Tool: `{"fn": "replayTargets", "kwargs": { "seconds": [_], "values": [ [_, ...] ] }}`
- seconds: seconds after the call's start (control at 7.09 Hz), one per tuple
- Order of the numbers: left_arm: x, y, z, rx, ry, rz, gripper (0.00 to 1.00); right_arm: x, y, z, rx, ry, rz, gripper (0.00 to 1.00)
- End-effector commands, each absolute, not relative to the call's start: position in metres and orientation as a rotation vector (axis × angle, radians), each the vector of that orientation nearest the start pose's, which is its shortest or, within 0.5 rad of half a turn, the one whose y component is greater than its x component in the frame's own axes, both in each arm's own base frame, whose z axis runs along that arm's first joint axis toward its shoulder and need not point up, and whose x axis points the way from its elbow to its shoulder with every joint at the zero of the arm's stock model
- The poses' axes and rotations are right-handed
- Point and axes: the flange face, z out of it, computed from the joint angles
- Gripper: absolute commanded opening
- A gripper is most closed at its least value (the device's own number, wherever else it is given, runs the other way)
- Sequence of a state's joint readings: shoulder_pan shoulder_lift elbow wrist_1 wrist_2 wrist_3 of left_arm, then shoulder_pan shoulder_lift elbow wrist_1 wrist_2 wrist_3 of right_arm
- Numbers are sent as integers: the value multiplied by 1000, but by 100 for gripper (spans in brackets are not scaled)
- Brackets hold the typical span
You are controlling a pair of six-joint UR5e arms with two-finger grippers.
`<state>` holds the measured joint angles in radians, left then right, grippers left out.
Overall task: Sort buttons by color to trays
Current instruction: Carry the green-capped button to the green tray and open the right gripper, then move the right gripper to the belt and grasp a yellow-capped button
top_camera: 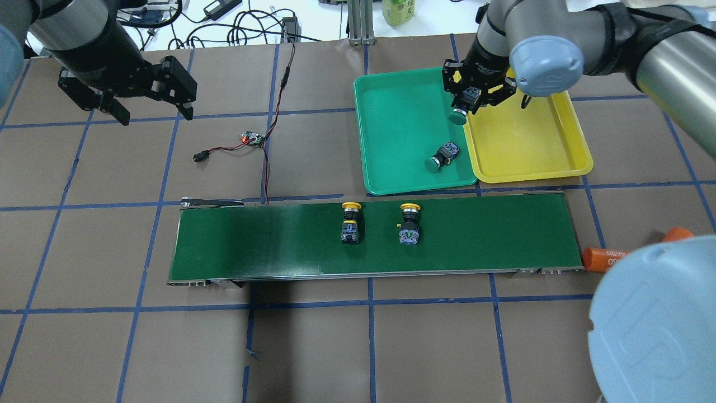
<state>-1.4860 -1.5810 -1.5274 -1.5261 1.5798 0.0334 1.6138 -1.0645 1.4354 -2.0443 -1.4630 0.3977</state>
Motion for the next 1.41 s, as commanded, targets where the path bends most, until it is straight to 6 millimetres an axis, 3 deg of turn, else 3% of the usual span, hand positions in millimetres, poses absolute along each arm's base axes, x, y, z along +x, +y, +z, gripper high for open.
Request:
{"fn": "replayTargets", "kwargs": {
  "seconds": [0.0,0.14,0.28,0.42,0.56,0.85,0.99,1.13,1.27],
  "values": [
    [-90,-517,497,-84,3129,-127,100,209,-699,247,506,2955,-156,7],
    [-94,-519,495,-80,3130,-122,100,211,-696,240,511,2962,-142,88],
    [-93,-514,499,-87,3130,-134,100,209,-692,255,491,2961,-153,100],
    [-96,-511,499,-80,3129,-134,100,208,-672,280,480,2970,-130,100],
    [-97,-511,501,-82,3126,-141,100,205,-639,306,439,2981,-124,100],
    [-100,-505,507,-75,3126,-160,100,185,-528,324,328,3029,-65,100],
    [-100,-505,507,-70,3126,-160,100,182,-484,324,328,3031,-49,100],
    [-99,-506,504,-75,3125,-151,100,183,-466,305,329,3036,11,100],
    [-100,-506,506,-75,3129,-158,100,186,-461,297,309,3030,49,100]
  ]
}}
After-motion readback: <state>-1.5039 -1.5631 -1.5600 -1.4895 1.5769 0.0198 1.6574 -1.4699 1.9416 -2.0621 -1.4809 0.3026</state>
